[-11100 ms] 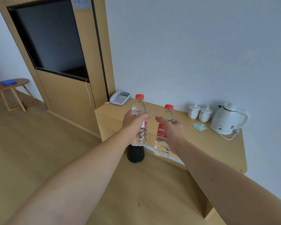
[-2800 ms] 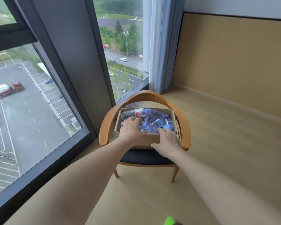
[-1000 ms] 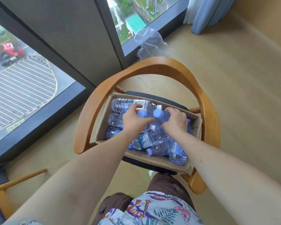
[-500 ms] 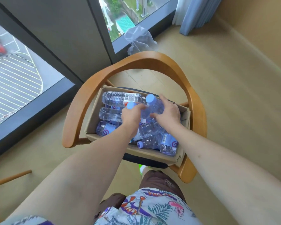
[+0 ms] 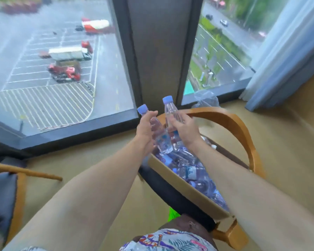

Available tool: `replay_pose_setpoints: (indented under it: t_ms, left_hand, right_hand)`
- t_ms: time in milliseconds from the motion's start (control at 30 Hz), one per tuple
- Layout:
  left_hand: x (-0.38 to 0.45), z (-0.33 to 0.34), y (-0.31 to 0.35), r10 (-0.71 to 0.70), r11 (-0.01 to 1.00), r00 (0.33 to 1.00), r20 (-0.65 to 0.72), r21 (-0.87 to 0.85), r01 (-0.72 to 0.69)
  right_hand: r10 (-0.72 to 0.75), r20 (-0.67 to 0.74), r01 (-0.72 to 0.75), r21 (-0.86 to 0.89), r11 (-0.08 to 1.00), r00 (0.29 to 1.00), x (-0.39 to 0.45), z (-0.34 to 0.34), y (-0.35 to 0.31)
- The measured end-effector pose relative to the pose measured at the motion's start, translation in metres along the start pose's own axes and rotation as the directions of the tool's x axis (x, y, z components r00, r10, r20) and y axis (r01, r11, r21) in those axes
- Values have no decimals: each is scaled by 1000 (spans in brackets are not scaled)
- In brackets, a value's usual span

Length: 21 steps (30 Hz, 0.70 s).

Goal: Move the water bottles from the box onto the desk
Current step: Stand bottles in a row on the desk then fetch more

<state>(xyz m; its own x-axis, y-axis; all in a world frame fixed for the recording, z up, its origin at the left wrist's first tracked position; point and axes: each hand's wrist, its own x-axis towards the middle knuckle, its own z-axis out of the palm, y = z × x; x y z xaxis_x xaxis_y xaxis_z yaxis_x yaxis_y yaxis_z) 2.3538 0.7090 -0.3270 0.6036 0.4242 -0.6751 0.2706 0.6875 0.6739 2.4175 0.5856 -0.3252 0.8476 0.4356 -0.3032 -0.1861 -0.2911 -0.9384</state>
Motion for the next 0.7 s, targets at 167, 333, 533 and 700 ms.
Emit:
replay_pose_setpoints:
  t_ms: [167,333,533,700]
  left_hand:
    - [-66,-89,59,87,985,993,-76,154,-75]
    - [-132,-200,101,213,965,955,-205,198,-172]
    - [-214,-336,134,463,885,804,-373,147,-442]
    - [-289,-434,147,608,763,607,-513,167,-624]
  right_hand:
    - [-1,241,-36,150,988,970,-44,100,-52]
    - [-75,450,-1,167,986,890,-102,196,-80]
    - [-176,580,23,262,965,795,-173,315,-105]
    - [-229,692,31,287,957,684,-239,413,-122]
